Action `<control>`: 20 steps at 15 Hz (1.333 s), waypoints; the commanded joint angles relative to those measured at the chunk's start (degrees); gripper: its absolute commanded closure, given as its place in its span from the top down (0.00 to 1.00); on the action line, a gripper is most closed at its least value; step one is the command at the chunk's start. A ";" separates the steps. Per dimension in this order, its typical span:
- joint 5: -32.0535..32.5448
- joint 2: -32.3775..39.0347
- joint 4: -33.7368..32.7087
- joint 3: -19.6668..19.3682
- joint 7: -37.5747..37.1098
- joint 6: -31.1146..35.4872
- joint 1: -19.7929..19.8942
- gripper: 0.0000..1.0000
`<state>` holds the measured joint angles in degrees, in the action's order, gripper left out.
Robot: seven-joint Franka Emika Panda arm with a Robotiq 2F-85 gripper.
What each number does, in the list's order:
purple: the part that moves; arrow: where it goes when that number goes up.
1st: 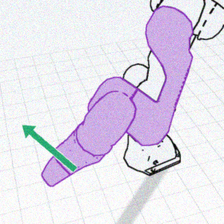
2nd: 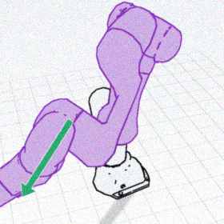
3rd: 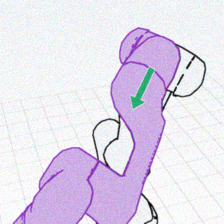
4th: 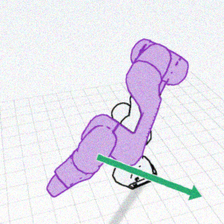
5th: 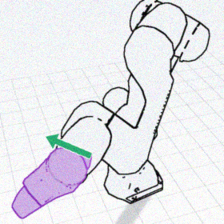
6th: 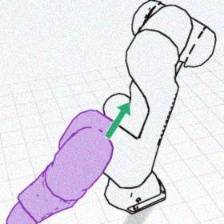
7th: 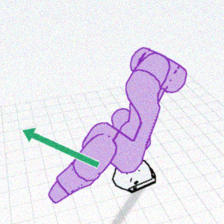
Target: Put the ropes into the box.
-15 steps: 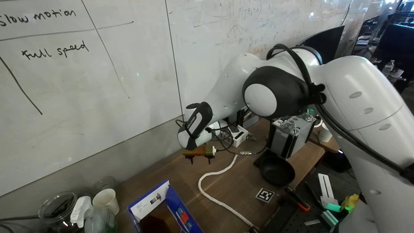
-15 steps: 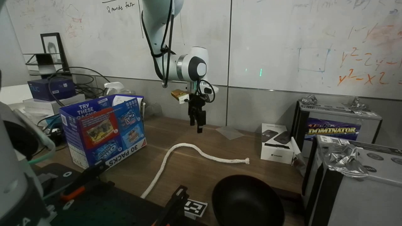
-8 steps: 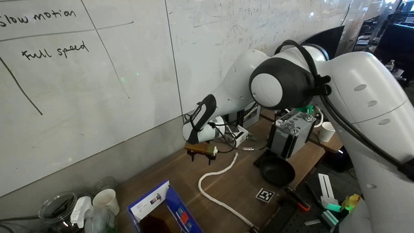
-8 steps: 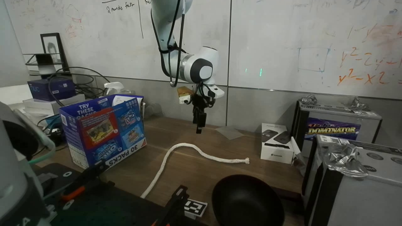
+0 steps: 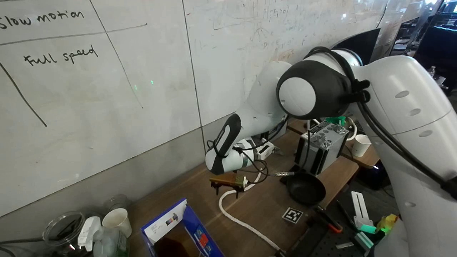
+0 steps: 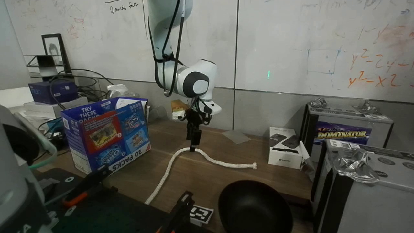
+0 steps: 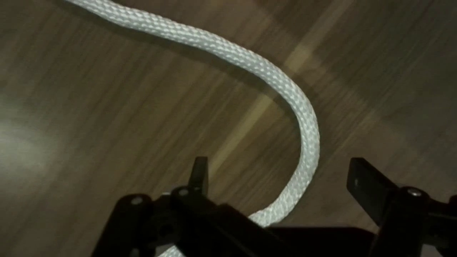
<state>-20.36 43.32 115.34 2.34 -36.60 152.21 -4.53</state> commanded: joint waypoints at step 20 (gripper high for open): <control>1.48 6.06 -3.80 3.72 23.60 1.42 1.33 1.00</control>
<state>-20.72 47.84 113.51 6.17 -15.05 152.76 -2.67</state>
